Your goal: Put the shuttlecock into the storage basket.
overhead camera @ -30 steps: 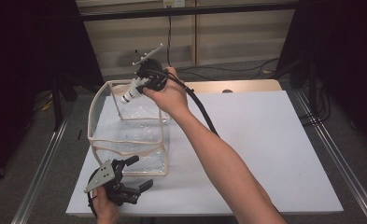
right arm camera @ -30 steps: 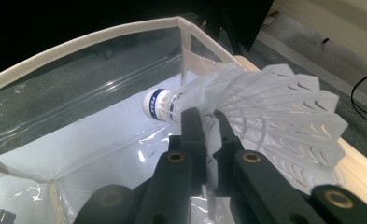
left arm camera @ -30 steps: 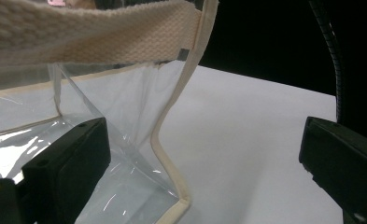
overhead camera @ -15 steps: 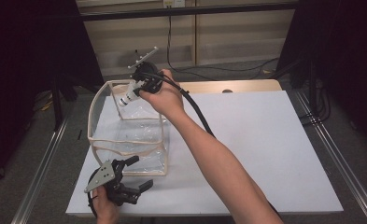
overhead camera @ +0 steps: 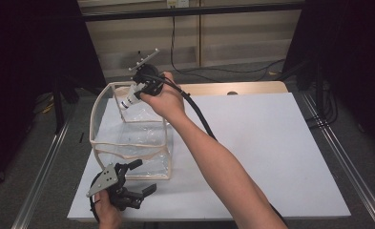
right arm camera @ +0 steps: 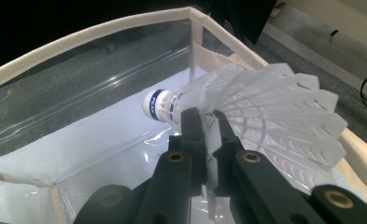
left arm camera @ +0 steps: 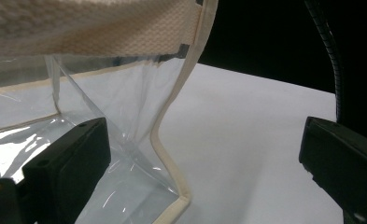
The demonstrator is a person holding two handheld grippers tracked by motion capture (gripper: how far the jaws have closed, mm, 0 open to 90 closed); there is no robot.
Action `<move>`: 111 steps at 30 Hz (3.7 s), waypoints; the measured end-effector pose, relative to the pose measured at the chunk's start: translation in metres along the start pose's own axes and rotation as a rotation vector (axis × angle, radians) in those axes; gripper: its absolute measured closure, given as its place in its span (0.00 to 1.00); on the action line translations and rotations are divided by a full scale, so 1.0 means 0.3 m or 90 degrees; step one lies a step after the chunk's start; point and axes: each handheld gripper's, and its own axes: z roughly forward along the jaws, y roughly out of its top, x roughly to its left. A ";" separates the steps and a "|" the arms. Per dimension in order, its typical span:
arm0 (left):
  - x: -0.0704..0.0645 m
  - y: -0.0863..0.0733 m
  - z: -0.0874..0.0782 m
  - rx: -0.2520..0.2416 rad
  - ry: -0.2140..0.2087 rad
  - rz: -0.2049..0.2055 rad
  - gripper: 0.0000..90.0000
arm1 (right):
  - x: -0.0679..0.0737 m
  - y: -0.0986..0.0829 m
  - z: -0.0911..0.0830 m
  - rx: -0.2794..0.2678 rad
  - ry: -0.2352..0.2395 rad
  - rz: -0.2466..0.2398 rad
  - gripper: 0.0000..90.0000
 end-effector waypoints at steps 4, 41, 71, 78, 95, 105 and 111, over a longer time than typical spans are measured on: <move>0.001 0.000 0.000 0.001 0.000 0.000 0.03 | 0.004 0.002 0.008 0.002 0.002 0.001 0.97; 0.001 0.000 -0.001 0.001 -0.002 0.001 0.03 | 0.037 0.012 0.074 0.016 0.015 0.012 0.97; -0.003 -0.001 0.001 0.001 -0.005 0.000 0.03 | 0.078 0.049 0.104 0.019 0.030 0.010 0.99; -0.002 0.000 0.000 0.002 -0.006 0.002 0.03 | 0.088 0.039 0.129 0.024 0.031 0.023 0.99; -0.003 0.000 0.000 0.002 -0.008 0.003 0.03 | 0.107 0.018 0.187 0.041 0.037 0.025 0.99; -0.003 0.001 -0.001 0.002 -0.009 0.005 0.03 | 0.117 0.003 0.219 0.052 0.047 0.021 0.99; -0.003 0.000 -0.001 0.003 -0.009 0.004 0.03 | 0.116 -0.005 0.229 0.059 0.050 0.018 0.99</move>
